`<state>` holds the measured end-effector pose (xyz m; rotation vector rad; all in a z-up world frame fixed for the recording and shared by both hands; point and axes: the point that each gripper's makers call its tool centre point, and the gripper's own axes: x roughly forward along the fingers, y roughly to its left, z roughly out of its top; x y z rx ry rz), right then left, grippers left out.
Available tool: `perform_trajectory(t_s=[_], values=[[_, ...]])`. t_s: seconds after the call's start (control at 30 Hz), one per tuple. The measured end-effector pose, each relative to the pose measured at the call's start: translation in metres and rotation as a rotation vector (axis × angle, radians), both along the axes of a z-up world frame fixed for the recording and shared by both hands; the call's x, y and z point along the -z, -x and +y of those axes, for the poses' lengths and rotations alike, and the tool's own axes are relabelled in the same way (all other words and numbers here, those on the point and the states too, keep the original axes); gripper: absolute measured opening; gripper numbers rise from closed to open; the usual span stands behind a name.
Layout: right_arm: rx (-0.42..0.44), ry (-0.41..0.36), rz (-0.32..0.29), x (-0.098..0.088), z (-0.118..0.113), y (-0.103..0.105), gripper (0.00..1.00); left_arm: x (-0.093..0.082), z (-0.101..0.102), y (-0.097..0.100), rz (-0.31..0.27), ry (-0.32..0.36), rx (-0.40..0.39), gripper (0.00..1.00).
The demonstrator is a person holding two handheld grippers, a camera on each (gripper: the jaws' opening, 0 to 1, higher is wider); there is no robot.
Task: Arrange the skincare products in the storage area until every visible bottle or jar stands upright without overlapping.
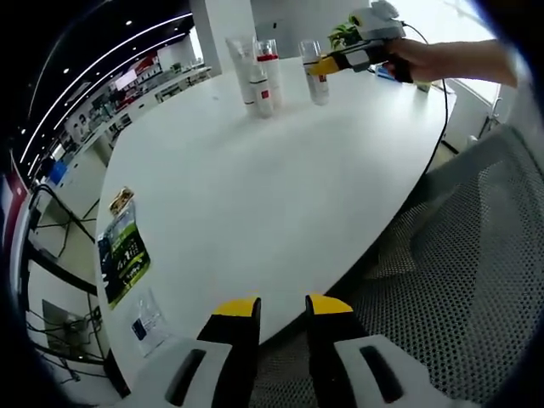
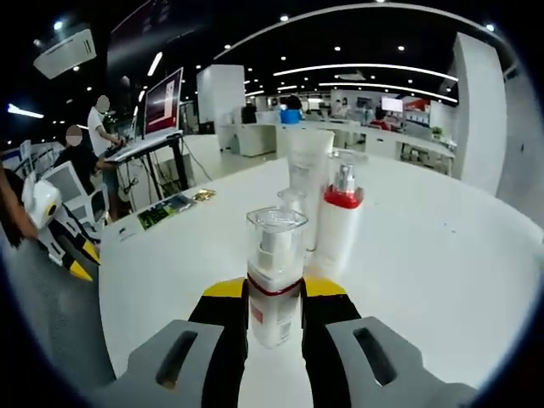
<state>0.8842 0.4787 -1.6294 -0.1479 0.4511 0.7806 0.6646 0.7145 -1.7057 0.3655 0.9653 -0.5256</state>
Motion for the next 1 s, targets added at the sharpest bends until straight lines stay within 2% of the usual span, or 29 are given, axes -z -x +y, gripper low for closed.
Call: perform_trajectory(t_s=[0.37,0.7,0.8,1.0], values=[[-0.009,0.008,-0.031,0.006,0.002,-0.021,0.2,0.005,0.001,0.0,0.012,-0.006,0.004,0.22],[-0.036,0.027,-0.069,0.01,0.006,-0.03,0.2,0.007,0.002,0.001,0.017,-0.007,0.001,0.22],[-0.043,0.001,-0.075,0.01,0.01,-0.032,0.2,0.007,0.002,0.001,0.017,-0.007,0.0,0.22],[-0.065,-0.004,-0.087,0.013,0.016,-0.039,0.2,0.008,0.003,0.001,0.021,-0.008,-0.001,0.22]])
